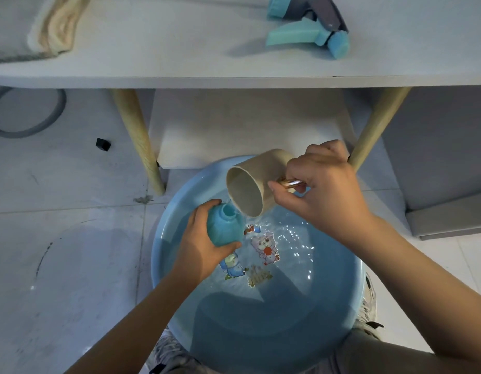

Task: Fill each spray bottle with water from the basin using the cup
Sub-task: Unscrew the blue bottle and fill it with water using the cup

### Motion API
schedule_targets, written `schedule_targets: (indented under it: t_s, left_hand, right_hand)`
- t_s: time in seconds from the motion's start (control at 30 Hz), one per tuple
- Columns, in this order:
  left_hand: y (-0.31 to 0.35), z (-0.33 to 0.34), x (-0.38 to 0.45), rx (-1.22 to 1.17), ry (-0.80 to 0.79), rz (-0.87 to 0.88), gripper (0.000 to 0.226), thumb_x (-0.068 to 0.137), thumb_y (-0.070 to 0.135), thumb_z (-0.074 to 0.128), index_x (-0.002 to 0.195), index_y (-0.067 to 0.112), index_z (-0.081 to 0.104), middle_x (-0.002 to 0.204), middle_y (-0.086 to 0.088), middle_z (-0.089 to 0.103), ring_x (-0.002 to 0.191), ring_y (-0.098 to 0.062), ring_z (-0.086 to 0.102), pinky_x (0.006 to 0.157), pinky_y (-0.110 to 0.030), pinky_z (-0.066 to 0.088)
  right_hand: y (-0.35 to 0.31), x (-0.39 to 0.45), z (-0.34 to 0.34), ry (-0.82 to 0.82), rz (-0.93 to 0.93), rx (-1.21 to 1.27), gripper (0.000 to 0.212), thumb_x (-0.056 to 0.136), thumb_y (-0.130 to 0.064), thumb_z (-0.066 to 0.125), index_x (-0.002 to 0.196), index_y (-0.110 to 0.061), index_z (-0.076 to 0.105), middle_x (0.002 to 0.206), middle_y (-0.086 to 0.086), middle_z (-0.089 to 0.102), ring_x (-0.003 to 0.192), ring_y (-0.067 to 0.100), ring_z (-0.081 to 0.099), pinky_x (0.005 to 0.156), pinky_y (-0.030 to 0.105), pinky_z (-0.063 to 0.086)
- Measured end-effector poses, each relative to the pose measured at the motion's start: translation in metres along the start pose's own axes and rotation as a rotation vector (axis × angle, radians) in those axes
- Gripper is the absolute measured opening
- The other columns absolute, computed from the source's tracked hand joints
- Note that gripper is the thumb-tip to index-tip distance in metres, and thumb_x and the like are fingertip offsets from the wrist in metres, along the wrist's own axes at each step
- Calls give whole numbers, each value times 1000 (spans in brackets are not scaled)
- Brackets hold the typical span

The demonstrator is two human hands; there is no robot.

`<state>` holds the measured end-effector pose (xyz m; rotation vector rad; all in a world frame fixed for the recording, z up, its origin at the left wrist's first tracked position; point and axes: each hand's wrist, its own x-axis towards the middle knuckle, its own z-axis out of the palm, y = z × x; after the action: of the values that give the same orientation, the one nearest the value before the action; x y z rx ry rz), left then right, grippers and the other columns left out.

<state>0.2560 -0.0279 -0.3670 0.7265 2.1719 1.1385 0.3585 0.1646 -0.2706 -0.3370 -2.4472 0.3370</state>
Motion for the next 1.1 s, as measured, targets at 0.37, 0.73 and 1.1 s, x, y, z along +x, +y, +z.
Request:
schedule_targets:
  t_s: [0.37, 0.73, 1.1]
  left_hand:
    - [1, 0, -1, 19, 0, 4, 83, 59, 20, 89, 114, 50, 34, 126, 8, 49, 113, -8, 47, 95, -24, 40]
    - [3, 1, -2, 27, -1, 2, 83, 59, 19, 89, 118, 44, 37, 123, 10, 50, 112, -7, 47, 95, -25, 40]
    - [2, 3, -1, 32, 2, 26, 80, 58, 21, 89, 108, 53, 36, 119, 14, 49, 108, -4, 46, 93, -23, 39]
  right_hand:
    - [-3, 1, 0, -3, -87, -21, 34, 76, -27, 64, 50, -11, 50, 48, -2, 45, 54, 21, 45, 70, 29, 28]
    - [-5, 0, 1, 7, -187, -31, 31, 79, -22, 67, 53, -13, 52, 50, -3, 48, 59, 18, 44, 74, 29, 29]
    - [-7, 0, 0, 32, -254, 5, 29, 83, -19, 66, 57, -13, 54, 53, -1, 51, 63, 18, 42, 75, 31, 31]
